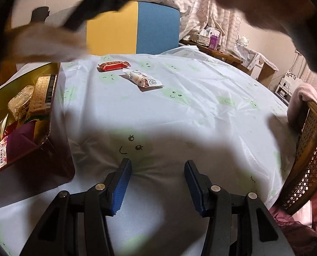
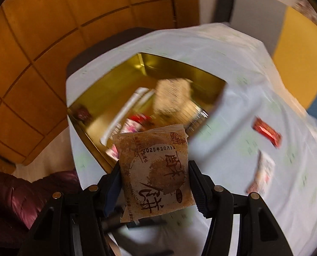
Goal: Organize snacks
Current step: 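Open the right tool over the gold tin to drop the pastry bag, then reach the right tool to the white snack packet and close on it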
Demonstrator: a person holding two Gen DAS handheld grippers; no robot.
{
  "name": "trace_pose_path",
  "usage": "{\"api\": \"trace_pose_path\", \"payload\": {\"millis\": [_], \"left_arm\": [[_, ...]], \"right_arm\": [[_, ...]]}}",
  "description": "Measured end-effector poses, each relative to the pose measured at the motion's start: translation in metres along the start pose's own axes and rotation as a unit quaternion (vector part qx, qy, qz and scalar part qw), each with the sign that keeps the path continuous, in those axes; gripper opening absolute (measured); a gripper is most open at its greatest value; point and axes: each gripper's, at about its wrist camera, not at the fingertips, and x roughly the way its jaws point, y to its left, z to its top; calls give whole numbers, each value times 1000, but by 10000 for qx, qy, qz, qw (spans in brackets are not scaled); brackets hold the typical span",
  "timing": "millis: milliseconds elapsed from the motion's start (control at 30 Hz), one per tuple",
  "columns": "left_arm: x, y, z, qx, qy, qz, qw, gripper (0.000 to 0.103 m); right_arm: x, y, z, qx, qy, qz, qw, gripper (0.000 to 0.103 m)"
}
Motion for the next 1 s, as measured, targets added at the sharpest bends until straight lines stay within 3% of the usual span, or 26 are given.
{"api": "trace_pose_path", "payload": {"millis": [200,467,733,1000], "left_arm": [[-2,3,-1,-29,-8,-67,10000,52],[-2,1,-1,-9,-11,-38,10000,52],[-2,-1,-1,17,-8,21,10000,52],[-2,-2,-2,43,1,87,10000,52]], "right_arm": [[33,11,30,-166,97,251,9995,62],[25,-1,17,65,-10,106,9999,70],[-2,-32,-22,526,-161,-187,9983,70],[-19,-90,-91,1442,-24,-701,9871,70]]}}
